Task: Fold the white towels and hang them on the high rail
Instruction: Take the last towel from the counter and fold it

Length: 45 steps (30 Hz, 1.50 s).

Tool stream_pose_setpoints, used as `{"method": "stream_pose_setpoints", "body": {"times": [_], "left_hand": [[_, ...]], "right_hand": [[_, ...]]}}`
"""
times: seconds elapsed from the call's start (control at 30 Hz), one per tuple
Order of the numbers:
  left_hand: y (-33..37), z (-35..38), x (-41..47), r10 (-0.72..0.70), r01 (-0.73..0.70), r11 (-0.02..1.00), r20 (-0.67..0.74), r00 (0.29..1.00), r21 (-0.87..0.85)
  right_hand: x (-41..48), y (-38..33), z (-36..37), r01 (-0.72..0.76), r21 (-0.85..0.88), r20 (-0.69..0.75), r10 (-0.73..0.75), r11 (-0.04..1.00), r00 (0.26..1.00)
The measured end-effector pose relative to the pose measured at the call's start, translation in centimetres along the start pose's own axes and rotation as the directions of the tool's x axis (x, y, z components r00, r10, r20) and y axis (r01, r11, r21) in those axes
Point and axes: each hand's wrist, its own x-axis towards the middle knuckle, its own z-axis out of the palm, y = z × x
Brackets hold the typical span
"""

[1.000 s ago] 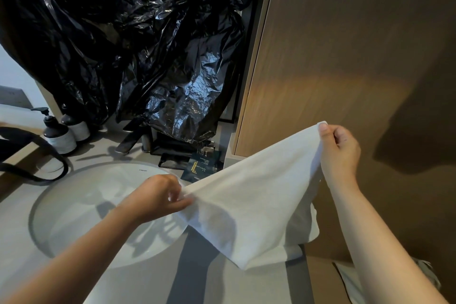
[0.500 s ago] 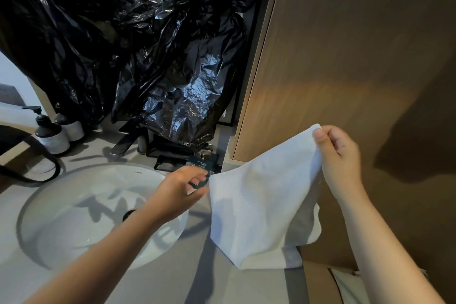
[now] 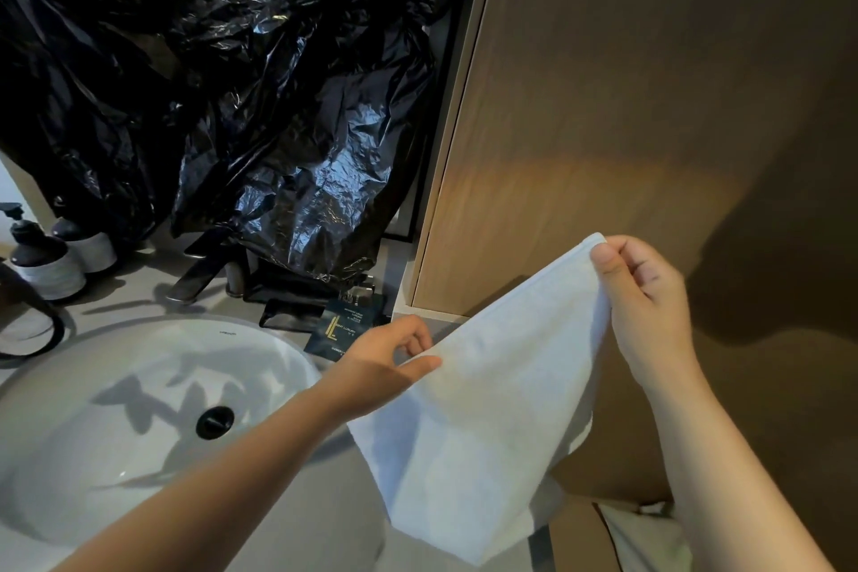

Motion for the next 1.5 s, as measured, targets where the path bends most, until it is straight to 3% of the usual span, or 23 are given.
{"method": "stream_pose_setpoints", "body": {"times": [0.2,0.4,0.63,0.8,0.97,1.1,1.23,1.37,1.43,1.5], "left_hand": [[-3.7,0.6,-3.9,0.006,-0.009,0.998,0.049,0.999,0.057],[-7.1,-0.9,-5.8,-0.126,0.131,0.983,-0.05,0.991,0.127],[-6.7,-4.0,-7.0,-0.081,0.103,0.993,-0.314,0.946,0.054],[-5.9,-5.8,-6.9,-0.124,0.138,0.99,-0.323,0.938,0.021],[-3.7,-9.0,-4.7,-0.155,0.148,0.988,-0.497,0.854,-0.054],[-0.1,-13.0,-1.3,-0.059,0.003,0.996,-0.642,0.764,-0.088],[2.2,-14.5,0.7,-0.081,-0.121,0.959,-0.656,0.751,-0.258],[3.3,-13.7,1.2,0.001,-0.087,0.993,-0.72,0.694,-0.082],[4.0,-13.2,1.5,0.027,-0.068,0.997,-0.765,0.643,-0.022],[4.7,-13.1,1.9,0.07,-0.04,0.998,-0.803,0.593,0.058]], "right_hand": [[0.3,0.8,0.1,-0.053,-0.009,-0.082,0.052,0.999,0.995],[0.7,1.4,0.8,-0.077,-0.031,-0.153,0.072,0.997,0.986],[1.2,3.2,0.6,-0.114,0.004,-0.267,0.111,0.994,0.957],[1.2,3.5,0.2,-0.12,0.018,-0.299,0.119,0.993,0.947],[1.7,2.6,-0.4,-0.079,-0.024,-0.335,0.067,0.997,0.94],[2.7,1.4,-1.7,0.023,-0.095,-0.417,-0.06,0.995,0.907],[3.1,1.4,-3.0,0.02,-0.133,-0.44,-0.077,0.991,0.894],[2.6,2.0,-3.6,-0.003,-0.193,-0.467,-0.09,0.981,0.88],[2.3,1.9,-3.3,-0.003,-0.167,-0.523,-0.086,0.986,0.848],[2.2,1.8,-3.0,-0.002,-0.181,-0.5,-0.091,0.983,0.861]]}}
